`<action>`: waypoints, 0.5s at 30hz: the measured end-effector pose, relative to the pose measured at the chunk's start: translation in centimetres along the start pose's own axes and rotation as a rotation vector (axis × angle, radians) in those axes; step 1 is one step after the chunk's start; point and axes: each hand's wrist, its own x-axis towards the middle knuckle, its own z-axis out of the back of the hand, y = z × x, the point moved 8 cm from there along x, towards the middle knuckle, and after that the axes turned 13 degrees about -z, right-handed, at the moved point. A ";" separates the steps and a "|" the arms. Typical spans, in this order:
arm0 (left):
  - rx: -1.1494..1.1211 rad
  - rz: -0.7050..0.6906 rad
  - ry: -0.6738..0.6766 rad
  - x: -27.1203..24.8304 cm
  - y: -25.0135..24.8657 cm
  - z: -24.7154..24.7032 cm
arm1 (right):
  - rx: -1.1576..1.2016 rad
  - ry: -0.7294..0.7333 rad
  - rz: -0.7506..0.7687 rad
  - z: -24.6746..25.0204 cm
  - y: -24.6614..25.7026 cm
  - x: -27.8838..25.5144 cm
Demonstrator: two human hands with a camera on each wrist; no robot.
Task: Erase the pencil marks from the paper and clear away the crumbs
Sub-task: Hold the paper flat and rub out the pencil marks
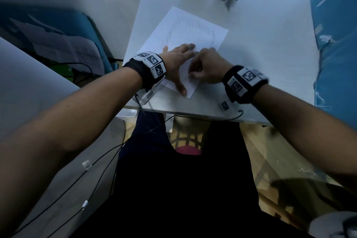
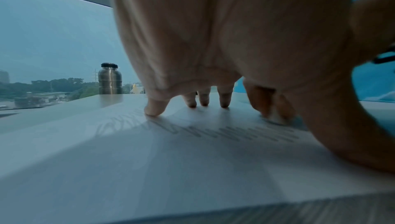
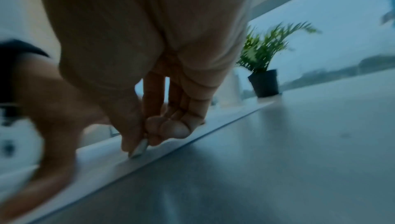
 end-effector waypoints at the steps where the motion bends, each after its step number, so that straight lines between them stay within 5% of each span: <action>1: 0.004 -0.002 0.004 0.0 0.0 -0.1 | -0.032 0.050 0.029 -0.5 0.3 -0.2; 6: 0.007 0.001 0.020 -0.2 -0.1 0.0 | 0.033 -0.165 -0.149 3.5 -3.2 1.9; 10: 0.038 0.007 0.064 -0.1 0.0 0.0 | -0.017 0.034 -0.005 -0.4 0.0 -0.1; 15: 0.049 0.027 0.092 -0.1 -0.2 -0.1 | 0.080 -0.198 -0.204 3.5 -3.8 1.6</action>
